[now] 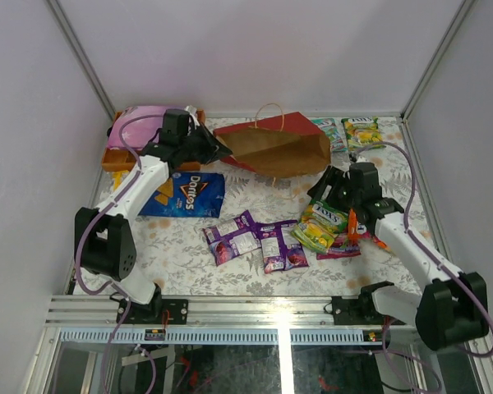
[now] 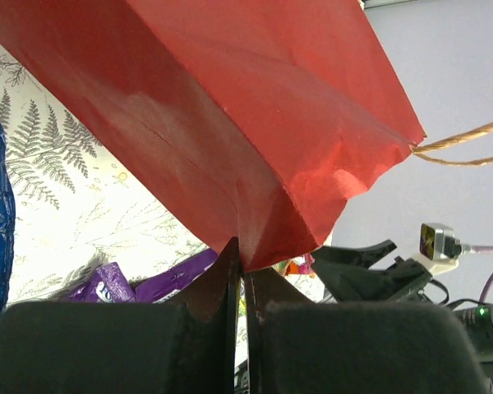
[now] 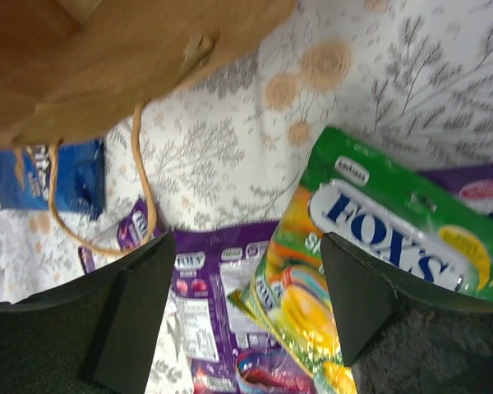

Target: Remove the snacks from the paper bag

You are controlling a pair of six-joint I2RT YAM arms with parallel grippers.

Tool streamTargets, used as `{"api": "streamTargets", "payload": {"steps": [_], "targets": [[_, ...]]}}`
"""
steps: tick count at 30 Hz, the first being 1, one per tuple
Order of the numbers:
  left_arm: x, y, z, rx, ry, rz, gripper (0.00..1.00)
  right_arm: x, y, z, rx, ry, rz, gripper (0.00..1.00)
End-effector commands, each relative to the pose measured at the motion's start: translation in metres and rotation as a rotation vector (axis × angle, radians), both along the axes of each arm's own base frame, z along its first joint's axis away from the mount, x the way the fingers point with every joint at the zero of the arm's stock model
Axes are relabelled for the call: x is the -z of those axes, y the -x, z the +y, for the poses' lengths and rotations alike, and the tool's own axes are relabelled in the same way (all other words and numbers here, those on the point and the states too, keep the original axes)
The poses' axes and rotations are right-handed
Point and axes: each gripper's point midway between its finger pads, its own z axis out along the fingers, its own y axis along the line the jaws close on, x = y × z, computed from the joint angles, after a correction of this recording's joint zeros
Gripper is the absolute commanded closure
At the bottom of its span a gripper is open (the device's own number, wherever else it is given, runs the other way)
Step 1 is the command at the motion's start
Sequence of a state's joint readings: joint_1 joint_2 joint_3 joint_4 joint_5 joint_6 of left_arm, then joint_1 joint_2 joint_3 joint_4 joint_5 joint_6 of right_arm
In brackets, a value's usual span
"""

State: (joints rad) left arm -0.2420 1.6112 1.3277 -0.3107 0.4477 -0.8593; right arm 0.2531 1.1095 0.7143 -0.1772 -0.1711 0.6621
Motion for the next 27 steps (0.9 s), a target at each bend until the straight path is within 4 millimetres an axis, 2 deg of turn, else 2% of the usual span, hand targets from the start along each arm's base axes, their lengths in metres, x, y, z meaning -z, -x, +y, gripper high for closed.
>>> {"api": "streamTargets", "payload": {"steps": [1,7,13,18,27], "targets": [[-0.025,-0.008,-0.003,0.023,0.038,-0.057,1.0,-0.035,-0.052,-0.001,0.035,0.055,-0.147,0.22],[-0.028,-0.016,0.003,0.029,0.039,-0.057,1.0,-0.035,-0.087,0.009,-0.011,0.095,-0.14,0.32],[-0.022,-0.029,0.013,0.03,0.042,-0.045,1.0,-0.024,-0.099,0.011,-0.015,0.14,-0.137,0.35],[-0.014,-0.045,0.023,0.025,0.082,-0.028,1.0,-0.021,-0.114,0.029,-0.043,0.126,-0.156,0.34],[-0.016,-0.075,0.046,-0.019,0.11,-0.041,1.0,-0.032,-0.172,0.049,-0.045,0.144,-0.2,0.32]]}}
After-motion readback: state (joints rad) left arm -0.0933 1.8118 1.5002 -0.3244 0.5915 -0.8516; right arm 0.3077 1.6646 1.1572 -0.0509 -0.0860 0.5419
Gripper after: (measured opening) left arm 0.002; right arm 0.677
